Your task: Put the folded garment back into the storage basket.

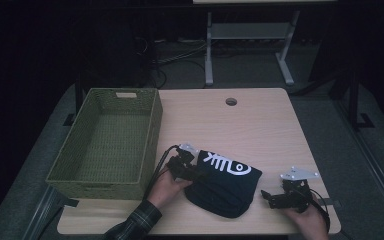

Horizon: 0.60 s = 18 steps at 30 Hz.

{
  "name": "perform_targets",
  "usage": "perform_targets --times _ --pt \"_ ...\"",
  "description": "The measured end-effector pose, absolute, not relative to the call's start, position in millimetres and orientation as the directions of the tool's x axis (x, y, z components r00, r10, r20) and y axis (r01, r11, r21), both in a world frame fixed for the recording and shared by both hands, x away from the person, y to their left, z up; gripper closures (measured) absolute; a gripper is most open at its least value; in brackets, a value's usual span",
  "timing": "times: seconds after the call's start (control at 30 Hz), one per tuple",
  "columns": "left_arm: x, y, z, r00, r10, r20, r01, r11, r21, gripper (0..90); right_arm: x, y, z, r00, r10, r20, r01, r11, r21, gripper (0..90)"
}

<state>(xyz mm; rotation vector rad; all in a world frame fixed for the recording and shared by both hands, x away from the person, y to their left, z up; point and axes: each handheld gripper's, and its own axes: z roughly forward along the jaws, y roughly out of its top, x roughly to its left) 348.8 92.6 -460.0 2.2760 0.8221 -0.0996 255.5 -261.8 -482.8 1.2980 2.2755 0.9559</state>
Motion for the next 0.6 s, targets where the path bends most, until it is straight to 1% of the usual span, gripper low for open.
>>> perform_targets --times 0.07,0.13,0.43,0.6 --pt "349.0 92.7 -460.0 0.793 0.531 -0.297 0.589 -0.548 0.594 65.3 255.5 -261.6 -482.7 -0.52 0.854 0.028 0.617 0.353 0.703 2.3" --pt "348.0 92.0 -458.9 0.8 0.529 -0.282 0.579 -0.559 0.594 67.1 255.6 -261.5 -482.7 -0.52 0.854 0.028 0.617 0.353 0.703 2.3" --pt "345.1 89.8 -456.3 0.806 0.533 -0.258 0.567 -0.567 0.598 67.6 255.6 -261.5 -482.7 -0.521 0.853 0.028 0.617 0.354 0.703 2.4" --pt "345.1 90.6 -448.4 0.8 0.534 -0.273 0.575 -0.554 0.601 69.3 255.7 -261.5 -482.7 -0.521 0.853 0.029 0.617 0.354 0.703 2.3"
